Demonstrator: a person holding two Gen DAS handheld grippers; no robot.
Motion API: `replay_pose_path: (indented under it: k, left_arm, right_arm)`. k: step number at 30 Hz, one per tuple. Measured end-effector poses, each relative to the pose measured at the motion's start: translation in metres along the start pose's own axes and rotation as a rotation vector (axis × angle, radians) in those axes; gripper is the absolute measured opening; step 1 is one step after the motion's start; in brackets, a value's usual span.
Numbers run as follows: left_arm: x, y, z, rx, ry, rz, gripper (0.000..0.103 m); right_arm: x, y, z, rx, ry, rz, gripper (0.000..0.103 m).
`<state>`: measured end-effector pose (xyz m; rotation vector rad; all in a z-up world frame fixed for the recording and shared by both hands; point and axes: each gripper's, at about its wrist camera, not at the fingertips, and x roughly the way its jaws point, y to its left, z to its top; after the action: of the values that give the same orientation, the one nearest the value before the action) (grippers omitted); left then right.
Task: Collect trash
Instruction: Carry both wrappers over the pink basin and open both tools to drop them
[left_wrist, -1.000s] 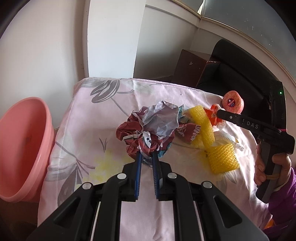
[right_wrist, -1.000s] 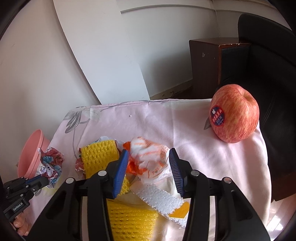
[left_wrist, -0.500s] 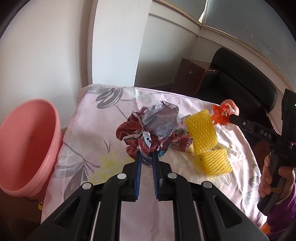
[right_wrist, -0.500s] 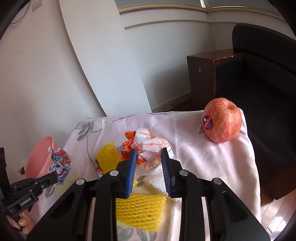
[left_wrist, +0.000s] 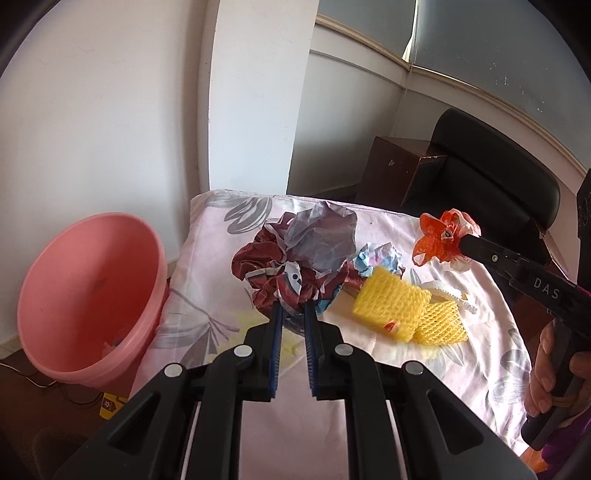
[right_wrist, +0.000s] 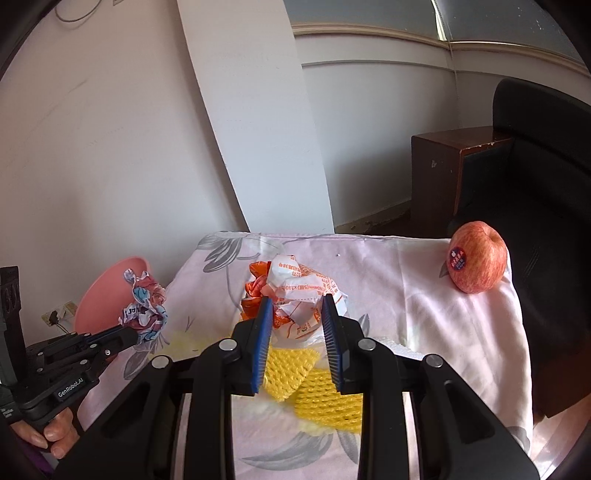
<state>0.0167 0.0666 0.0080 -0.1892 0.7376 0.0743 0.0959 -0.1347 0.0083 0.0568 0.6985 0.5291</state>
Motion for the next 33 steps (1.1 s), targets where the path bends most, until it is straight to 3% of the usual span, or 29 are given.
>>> replay_pose_path:
  k: [22,33]
  left_arm:
    - [-0.042,0.088,-0.008,-0.117,-0.096,0.211,0.011]
    - [-0.044,0.149,-0.023,-0.217,-0.074,0.308,0.011]
  right_arm:
    - [0.039,0.126,0.01,-0.159,0.055,0.169,0.028]
    - [0.077,0.187,0.014,-0.216,0.113,0.27,0.028]
